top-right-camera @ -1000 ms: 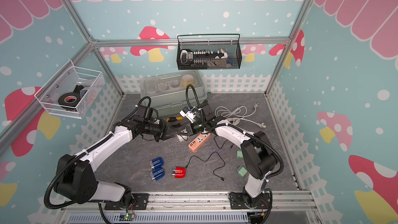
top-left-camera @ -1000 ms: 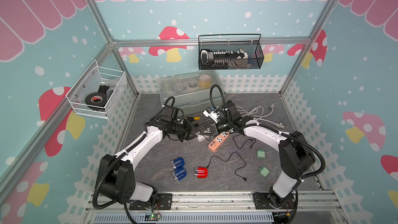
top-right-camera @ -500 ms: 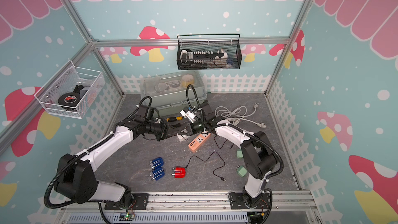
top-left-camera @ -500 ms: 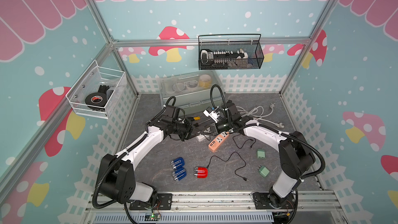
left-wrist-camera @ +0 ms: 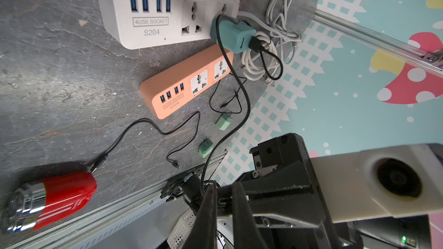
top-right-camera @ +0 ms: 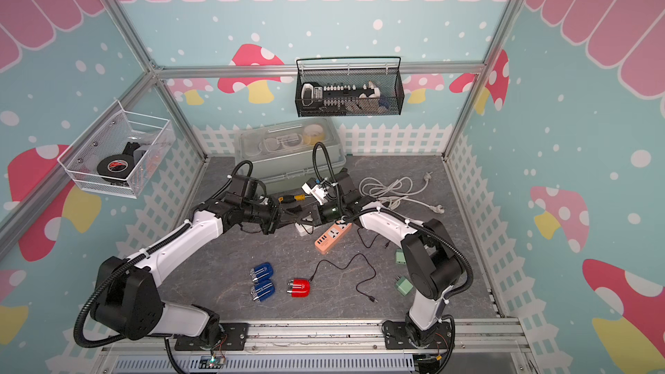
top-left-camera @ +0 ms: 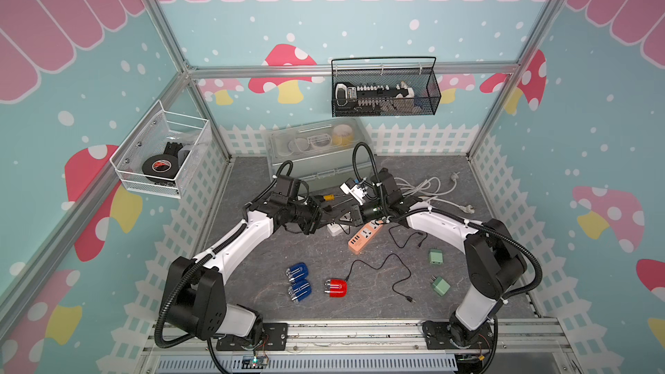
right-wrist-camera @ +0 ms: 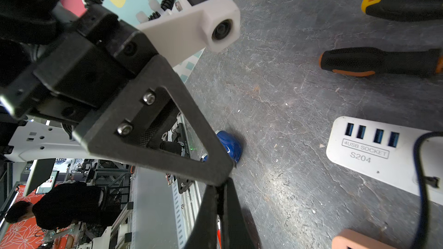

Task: Charge the electric shaver
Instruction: Pick up the charging cable from the center of the board.

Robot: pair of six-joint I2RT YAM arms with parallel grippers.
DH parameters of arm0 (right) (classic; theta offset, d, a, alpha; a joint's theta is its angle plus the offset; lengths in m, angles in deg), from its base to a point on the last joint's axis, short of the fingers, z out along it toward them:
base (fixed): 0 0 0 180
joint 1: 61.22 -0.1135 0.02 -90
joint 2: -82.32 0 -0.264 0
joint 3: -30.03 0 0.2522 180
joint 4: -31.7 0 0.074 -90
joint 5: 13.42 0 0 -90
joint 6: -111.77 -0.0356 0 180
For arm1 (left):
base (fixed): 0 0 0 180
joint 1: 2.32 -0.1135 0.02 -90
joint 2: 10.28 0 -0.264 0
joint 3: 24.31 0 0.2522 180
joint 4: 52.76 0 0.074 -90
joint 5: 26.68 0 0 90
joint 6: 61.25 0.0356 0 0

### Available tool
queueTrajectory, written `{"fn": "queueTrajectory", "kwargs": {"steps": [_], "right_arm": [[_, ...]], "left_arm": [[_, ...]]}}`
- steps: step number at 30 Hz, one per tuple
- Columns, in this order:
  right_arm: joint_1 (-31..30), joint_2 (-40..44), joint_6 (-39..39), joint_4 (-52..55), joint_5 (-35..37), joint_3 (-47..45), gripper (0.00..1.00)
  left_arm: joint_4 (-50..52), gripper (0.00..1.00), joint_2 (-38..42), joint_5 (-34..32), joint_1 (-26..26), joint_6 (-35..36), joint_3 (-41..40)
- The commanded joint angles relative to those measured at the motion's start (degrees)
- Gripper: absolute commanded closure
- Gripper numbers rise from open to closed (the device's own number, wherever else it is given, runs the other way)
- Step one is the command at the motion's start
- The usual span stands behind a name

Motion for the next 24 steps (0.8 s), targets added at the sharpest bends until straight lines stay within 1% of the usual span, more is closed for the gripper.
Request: {"fn": "queueTrajectory", "kwargs": {"steps": [1,7,13,18,20,24], "right_arm": [[0.25,-0.49,-1.60,-5.99,0.80,-0.48,1.00],[0.32,-0.52,-2.40,-6.96,0.95,-0.72,1.00],[0.28,-0.26,-4.13,-8.98,1.06,-2.45,0.86],[0.29,0.35,-5.13,-10.17,1.36,-4.23,0.80],[0.28,0.58,-5.13,-10.17,1.69,-4.46,0.79],[0.26,0.58,-5.72,-10.74,2.01,-4.85,0.83]], "left_arm": [[0.50,0.93,-0.03,1.47,0.95,-0.82,-1.21],[0.47,0.96,-0.03,0.93,0.95,-0.91,-1.13],[-1.08,0.99,0.41,-0.63,0.86,-3.13,-1.67],[-4.55,1.00,0.68,-1.29,0.87,-6.18,-3.14],[-4.63,1.00,0.66,-1.41,0.87,-6.29,-3.14],[-4.63,1.00,0.76,-1.66,0.52,-6.48,-3.53]]}}
